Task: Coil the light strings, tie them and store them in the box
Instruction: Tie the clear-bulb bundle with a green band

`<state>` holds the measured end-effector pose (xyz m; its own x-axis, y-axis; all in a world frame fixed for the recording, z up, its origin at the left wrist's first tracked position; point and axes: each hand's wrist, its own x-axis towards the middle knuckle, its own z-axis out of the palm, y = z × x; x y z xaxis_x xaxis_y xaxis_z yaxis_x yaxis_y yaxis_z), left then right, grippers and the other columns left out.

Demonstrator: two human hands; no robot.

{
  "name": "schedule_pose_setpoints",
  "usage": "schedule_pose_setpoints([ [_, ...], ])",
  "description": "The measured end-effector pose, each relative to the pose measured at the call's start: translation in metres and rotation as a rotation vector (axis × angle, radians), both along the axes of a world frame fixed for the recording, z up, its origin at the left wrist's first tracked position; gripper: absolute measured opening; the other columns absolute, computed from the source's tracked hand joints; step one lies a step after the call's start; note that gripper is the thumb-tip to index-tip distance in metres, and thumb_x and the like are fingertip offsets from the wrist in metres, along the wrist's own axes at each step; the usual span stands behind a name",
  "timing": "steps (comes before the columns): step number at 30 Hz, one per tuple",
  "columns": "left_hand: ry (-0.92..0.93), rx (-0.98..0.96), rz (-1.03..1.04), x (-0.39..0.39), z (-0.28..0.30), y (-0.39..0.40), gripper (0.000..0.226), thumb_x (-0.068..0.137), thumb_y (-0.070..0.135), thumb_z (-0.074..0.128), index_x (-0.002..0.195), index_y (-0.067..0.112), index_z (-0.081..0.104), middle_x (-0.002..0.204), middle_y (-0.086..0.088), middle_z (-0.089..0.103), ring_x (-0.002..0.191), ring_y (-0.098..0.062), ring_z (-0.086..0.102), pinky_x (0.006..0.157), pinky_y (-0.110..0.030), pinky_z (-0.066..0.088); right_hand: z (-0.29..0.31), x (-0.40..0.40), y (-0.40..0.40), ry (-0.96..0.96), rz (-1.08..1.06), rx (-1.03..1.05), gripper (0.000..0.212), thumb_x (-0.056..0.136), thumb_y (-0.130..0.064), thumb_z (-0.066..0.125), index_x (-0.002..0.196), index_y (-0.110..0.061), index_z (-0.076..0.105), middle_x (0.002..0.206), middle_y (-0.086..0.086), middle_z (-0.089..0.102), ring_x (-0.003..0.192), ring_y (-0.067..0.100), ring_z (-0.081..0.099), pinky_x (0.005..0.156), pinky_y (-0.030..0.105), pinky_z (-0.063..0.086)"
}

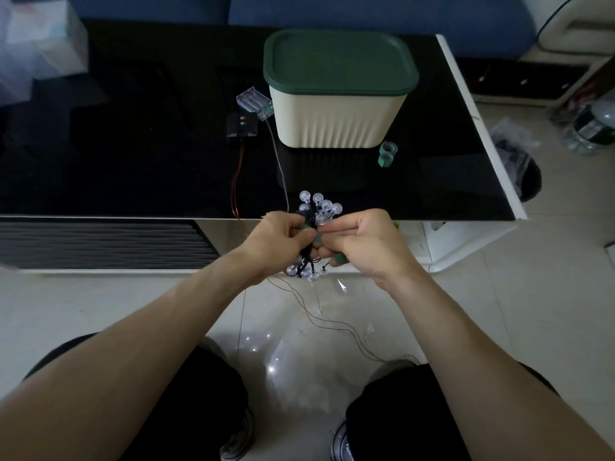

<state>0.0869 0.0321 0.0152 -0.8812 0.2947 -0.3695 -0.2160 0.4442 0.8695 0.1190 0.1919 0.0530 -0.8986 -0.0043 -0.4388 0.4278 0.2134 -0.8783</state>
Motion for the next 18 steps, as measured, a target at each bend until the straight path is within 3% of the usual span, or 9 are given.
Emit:
schedule_pose_setpoints([
  [2, 0.055, -0.057, 0.002, -0.002, 0.002, 0.000, 0.020, 0.100, 0.011, 0.052, 0.086, 0.003, 0.064, 0.061, 0.000, 0.058, 0.049, -0.008, 0.048, 0.050, -0.023, 0.041, 0.003, -0.001, 0.001, -0.030, 0.032, 0.011, 0.016, 0.092, -0.001, 0.069, 0.080, -0.010, 0.074, 0.069, 0.007, 0.075, 0.058, 0.010, 0.068, 0.056, 0.024, 0.058],
  [4, 0.111, -0.072, 0.003, -0.004, 0.004, -0.001, 0.020, 0.100, 0.009, 0.051, 0.086, -0.002, 0.061, 0.061, -0.002, 0.059, 0.049, -0.008, 0.050, 0.047, -0.020, 0.041, 0.005, -0.002, 0.001, -0.079, 0.087, 0.032, 0.015, 0.095, -0.007, 0.067, 0.083, -0.008, 0.075, 0.071, 0.008, 0.074, 0.058, 0.010, 0.067, 0.053, 0.024, 0.055],
  [9, 0.274, -0.158, -0.044, -0.007, -0.002, 0.000, 0.018, 0.098, 0.008, 0.052, 0.082, 0.002, 0.058, 0.069, -0.018, 0.058, 0.056, -0.020, 0.051, 0.051, -0.035, 0.045, 0.006, -0.001, -0.001, -0.079, 0.177, 0.090, 0.020, 0.098, -0.013, 0.062, 0.082, -0.007, 0.073, 0.056, -0.001, 0.066, 0.047, 0.007, 0.057, 0.047, 0.023, 0.046],
  [12, 0.316, -0.174, -0.058, -0.004, -0.007, 0.001, 0.022, 0.096, 0.005, 0.052, 0.078, 0.015, 0.058, 0.066, -0.005, 0.059, 0.055, -0.012, 0.053, 0.051, -0.026, 0.045, 0.008, 0.003, -0.001, -0.009, 0.241, 0.159, 0.023, 0.099, -0.013, 0.060, 0.080, -0.007, 0.072, 0.055, -0.002, 0.066, 0.048, 0.006, 0.057, 0.047, 0.022, 0.046],
  [18, 0.315, -0.305, -0.216, 0.004, -0.006, 0.005, 0.011, 0.089, 0.007, 0.055, 0.081, 0.005, 0.063, 0.070, -0.003, 0.062, 0.061, -0.016, 0.056, 0.057, -0.031, 0.048, 0.006, 0.007, -0.003, -0.015, 0.267, 0.105, 0.023, 0.100, -0.015, 0.058, 0.086, -0.006, 0.073, 0.068, 0.004, 0.074, 0.055, 0.009, 0.064, 0.053, 0.022, 0.051],
])
